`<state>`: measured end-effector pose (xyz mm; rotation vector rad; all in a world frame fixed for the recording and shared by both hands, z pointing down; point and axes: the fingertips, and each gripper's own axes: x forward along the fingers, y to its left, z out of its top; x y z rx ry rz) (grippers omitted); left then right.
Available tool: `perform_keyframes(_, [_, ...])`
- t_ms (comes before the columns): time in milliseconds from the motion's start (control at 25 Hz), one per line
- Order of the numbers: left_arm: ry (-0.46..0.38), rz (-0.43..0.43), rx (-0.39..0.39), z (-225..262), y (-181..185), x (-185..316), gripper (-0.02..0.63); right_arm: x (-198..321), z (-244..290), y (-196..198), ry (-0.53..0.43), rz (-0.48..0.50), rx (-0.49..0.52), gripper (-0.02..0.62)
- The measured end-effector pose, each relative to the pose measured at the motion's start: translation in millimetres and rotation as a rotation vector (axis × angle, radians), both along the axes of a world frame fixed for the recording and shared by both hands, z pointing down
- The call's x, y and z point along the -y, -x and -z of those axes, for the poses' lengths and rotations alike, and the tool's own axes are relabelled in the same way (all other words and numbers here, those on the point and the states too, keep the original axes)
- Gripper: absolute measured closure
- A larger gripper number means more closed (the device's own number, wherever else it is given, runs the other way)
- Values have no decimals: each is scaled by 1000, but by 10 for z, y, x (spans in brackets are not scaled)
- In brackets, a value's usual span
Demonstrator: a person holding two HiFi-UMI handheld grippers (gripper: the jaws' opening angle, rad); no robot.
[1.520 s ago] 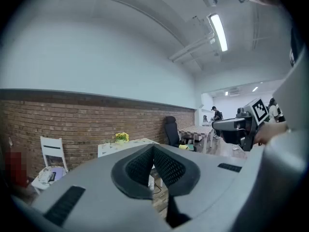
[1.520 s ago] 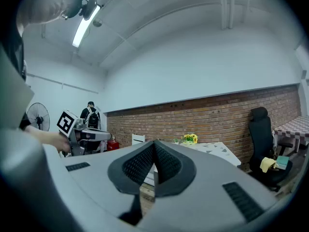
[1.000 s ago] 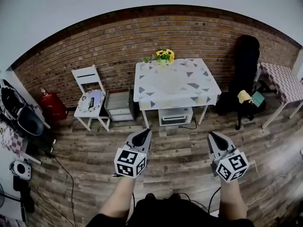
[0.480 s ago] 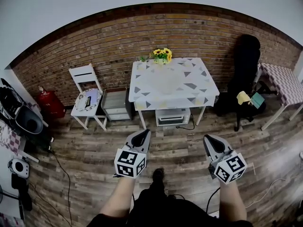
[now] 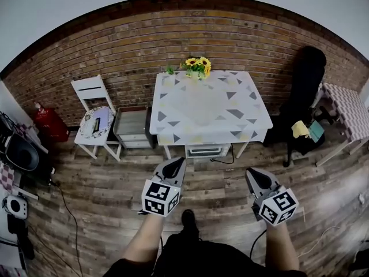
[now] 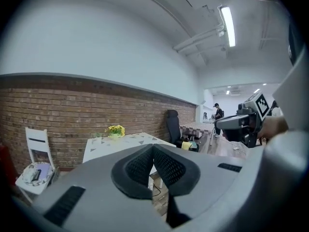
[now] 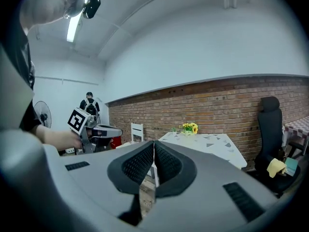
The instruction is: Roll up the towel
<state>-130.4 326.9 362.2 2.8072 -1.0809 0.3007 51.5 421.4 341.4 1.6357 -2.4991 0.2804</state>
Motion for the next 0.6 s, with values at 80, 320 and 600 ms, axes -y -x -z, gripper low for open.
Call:
perform_keyframes(80, [6,-16,13,-55,-44,263,588,285,-43,39,34,13,-3,580])
perform_keyframes(320, [25,-31,9,-125,-44,1002,588,1042,-148,129,88,33,-14,580])
perform_keyframes(600, [27,-58,6,-178,-61,1517,588,1653,-235,258,109,38,-25,580])
